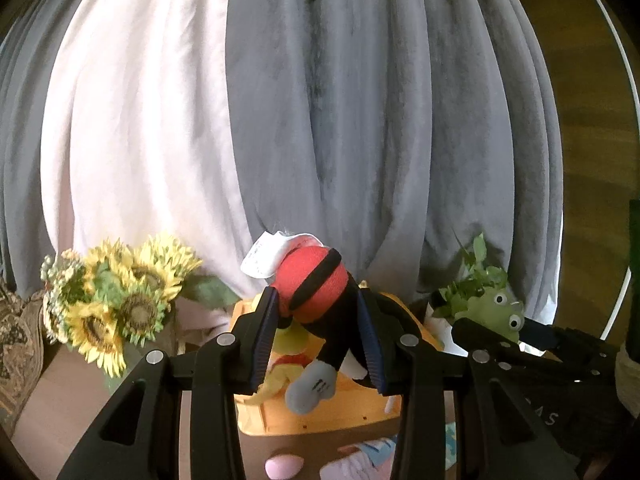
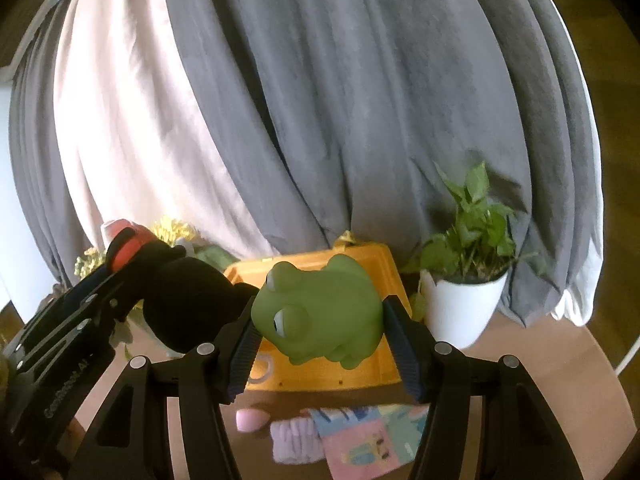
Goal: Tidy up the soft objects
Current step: 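Lift the black plush toy and green frog over the orange crate with both tools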
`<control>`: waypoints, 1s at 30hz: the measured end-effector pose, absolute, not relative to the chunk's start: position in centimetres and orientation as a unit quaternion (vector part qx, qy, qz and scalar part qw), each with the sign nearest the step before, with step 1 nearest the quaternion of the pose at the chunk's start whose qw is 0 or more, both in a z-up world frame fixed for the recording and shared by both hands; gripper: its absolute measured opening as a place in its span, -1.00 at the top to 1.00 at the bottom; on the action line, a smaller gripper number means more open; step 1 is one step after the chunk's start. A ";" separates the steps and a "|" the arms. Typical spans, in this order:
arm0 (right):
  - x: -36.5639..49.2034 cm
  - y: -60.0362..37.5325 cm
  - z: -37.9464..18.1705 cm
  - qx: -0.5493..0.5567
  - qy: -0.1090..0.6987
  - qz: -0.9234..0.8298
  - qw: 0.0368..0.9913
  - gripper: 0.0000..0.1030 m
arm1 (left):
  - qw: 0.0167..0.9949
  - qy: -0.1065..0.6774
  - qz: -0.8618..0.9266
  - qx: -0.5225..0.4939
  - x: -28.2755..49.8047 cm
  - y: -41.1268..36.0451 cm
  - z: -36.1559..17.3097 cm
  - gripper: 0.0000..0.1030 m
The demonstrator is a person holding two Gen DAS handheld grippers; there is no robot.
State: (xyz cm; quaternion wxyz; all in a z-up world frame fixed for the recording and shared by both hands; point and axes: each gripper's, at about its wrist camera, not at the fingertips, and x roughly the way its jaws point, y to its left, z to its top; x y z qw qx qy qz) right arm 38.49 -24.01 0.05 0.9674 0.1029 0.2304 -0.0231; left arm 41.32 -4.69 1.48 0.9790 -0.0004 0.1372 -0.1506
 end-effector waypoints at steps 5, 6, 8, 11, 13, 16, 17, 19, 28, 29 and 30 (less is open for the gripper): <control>40.5 -24.1 0.9 0.097 0.216 -0.022 0.971 -0.18 | 0.980 0.130 -0.151 0.004 43.4 -5.0 1.9 0.25; 41.0 -24.1 1.1 0.096 0.214 -0.021 0.972 -0.18 | 0.980 0.129 -0.151 0.005 44.1 -5.1 2.0 0.26; 42.0 -24.2 1.3 0.095 0.212 -0.020 0.972 -0.18 | 0.980 0.128 -0.152 0.003 45.0 -5.2 2.0 0.26; 43.9 -24.4 1.4 0.092 0.209 -0.020 0.973 -0.18 | 0.979 0.131 -0.155 0.001 46.8 -5.5 1.7 0.27; 45.1 -24.4 1.2 0.091 0.211 -0.019 0.973 -0.18 | 0.979 0.135 -0.155 0.002 48.1 -5.7 1.4 0.28; 47.4 -24.8 0.7 0.090 0.217 -0.019 0.972 -0.18 | 0.978 0.141 -0.152 0.001 50.2 -6.1 0.8 0.28; 47.9 -24.8 0.5 0.090 0.219 -0.020 0.971 -0.18 | 0.978 0.144 -0.152 0.000 50.8 -6.2 0.6 0.28; 49.2 -25.0 0.1 0.090 0.225 -0.020 0.970 -0.18 | 0.977 0.150 -0.151 -0.001 52.1 -6.4 0.0 0.28; 55.1 -26.3 -3.2 0.082 0.273 -0.019 0.958 -0.18 | 0.967 0.201 -0.154 0.007 57.2 -7.9 -3.6 0.28; 55.6 -26.5 -3.6 0.082 0.279 -0.018 0.957 -0.18 | 0.966 0.209 -0.155 0.008 57.6 -8.0 -4.2 0.28; 56.1 -26.6 -4.2 0.082 0.287 -0.017 0.954 -0.18 | 0.963 0.220 -0.157 0.011 58.2 -8.2 -4.8 0.28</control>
